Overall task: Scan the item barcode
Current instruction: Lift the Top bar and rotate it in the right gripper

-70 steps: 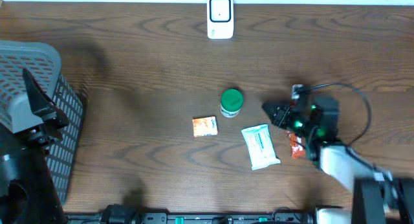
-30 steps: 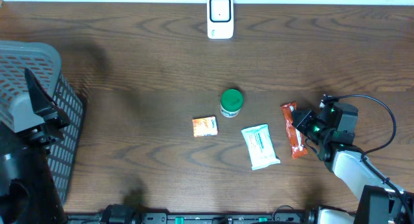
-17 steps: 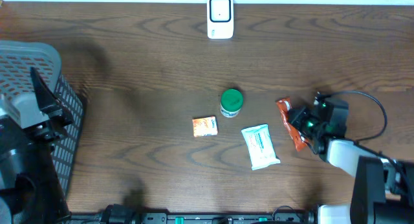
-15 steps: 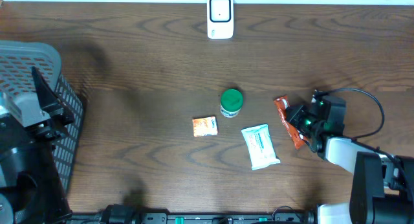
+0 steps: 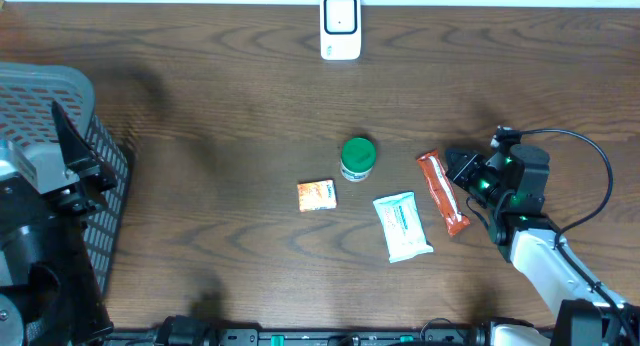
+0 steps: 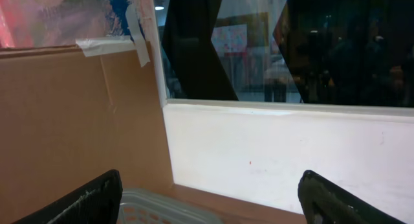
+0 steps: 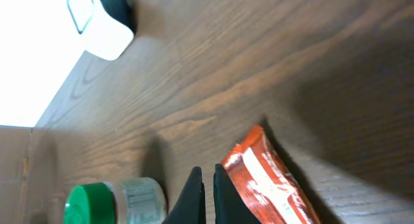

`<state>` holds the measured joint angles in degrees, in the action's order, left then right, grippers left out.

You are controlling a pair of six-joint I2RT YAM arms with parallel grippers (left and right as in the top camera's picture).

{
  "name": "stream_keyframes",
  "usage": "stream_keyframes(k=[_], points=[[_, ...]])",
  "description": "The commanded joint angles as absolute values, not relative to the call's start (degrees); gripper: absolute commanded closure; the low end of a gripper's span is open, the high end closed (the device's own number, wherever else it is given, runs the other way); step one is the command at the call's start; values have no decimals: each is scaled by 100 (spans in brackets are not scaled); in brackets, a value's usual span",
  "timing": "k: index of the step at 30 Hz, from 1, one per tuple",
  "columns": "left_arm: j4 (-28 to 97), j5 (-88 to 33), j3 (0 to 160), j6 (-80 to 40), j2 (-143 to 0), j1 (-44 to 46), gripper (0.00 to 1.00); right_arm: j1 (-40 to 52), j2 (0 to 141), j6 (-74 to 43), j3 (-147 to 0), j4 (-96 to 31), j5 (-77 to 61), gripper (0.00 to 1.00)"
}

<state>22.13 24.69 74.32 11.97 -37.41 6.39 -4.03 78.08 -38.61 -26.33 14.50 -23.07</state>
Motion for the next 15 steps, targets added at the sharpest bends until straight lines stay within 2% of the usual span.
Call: stream_keyframes(k=[1, 7, 11, 15], points=[[2178, 2440, 7411, 1168, -3734, 600, 13, -327, 8226, -3942, -2679, 1459, -2126, 98], [2178, 2438, 7408, 1168, -3734, 600, 13, -294, 9450, -4088, -2679, 2045, -2423, 99], [2178, 2440, 7408, 1168, -3734, 600, 13, -176, 9736, -4082, -2679, 2143, -2432, 98], [2178, 2440, 7408, 1168, -3734, 600, 13, -150, 9625, -3913, -2720, 2165, -3039, 99]])
